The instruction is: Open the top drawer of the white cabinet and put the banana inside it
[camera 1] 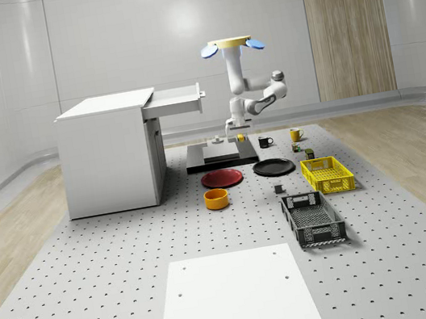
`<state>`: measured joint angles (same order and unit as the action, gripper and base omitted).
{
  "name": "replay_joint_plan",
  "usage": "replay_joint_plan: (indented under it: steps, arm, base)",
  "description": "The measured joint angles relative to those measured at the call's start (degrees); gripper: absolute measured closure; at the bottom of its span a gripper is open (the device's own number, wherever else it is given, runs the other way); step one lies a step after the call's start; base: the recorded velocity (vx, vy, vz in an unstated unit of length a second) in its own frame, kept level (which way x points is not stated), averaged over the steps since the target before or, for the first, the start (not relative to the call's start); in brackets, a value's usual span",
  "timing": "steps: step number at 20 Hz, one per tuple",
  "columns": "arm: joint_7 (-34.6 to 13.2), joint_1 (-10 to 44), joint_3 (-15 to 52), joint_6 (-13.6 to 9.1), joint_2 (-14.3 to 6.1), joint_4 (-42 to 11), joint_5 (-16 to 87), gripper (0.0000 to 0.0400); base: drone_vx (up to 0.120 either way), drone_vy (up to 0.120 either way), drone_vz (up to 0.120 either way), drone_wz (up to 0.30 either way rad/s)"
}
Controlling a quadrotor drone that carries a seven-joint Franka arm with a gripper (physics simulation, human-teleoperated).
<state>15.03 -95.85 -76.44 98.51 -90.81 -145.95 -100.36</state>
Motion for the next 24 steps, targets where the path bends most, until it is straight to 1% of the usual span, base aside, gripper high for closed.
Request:
replay_joint_plan:
  steps: [4,5,7,9,11,14,16,19,23,24]
  arm:
    - [0.01,-0.02,0.01,0.07,-0.08,0.0,0.04,0.0207]
    - [0.01,-0.02,0.01,0.09,-0.09,0.0,0.04,0.0207]
    - [0.02,-0.03,0.02,0.12,-0.13,0.0,0.06,0.0207]
    - [0.02,-0.04,0.02,0.15,-0.16,0.01,0.08,0.0207]
    - [0.03,-0.05,0.02,0.17,-0.19,0.01,0.09,0.0207]
    - [0.03,-0.06,0.03,0.21,-0.24,0.01,0.11,0.0207]
    - [0.04,-0.07,0.03,0.24,-0.26,0.01,0.12,0.0207]
    - [0.04,-0.07,0.04,0.27,-0.3,0.01,0.14,0.0207]
    - [0.05,-0.09,0.04,0.32,-0.35,0.01,0.16,0.0207]
    - [0.05,-0.09,0.04,0.33,-0.36,0.01,0.17,0.0207]
  base:
    - [-0.12,0.0,0.12,0.0]
    - [-0.12,-0.12,0.12,0.0]
    - [-0.12,-0.02,0.12,0.0]
    - [-0.12,-0.12,0.12,0.0]
    - [-0.12,0.0,0.12,0.0]
    - [-0.12,-0.12,0.12,0.0]
    - [-0.12,-0.02,0.12,0.0]
    - [-0.12,-0.12,0.12,0.0]
    - [-0.12,0.0,0.12,0.0]
    - [-0.12,-0.08,0.12,0.0]
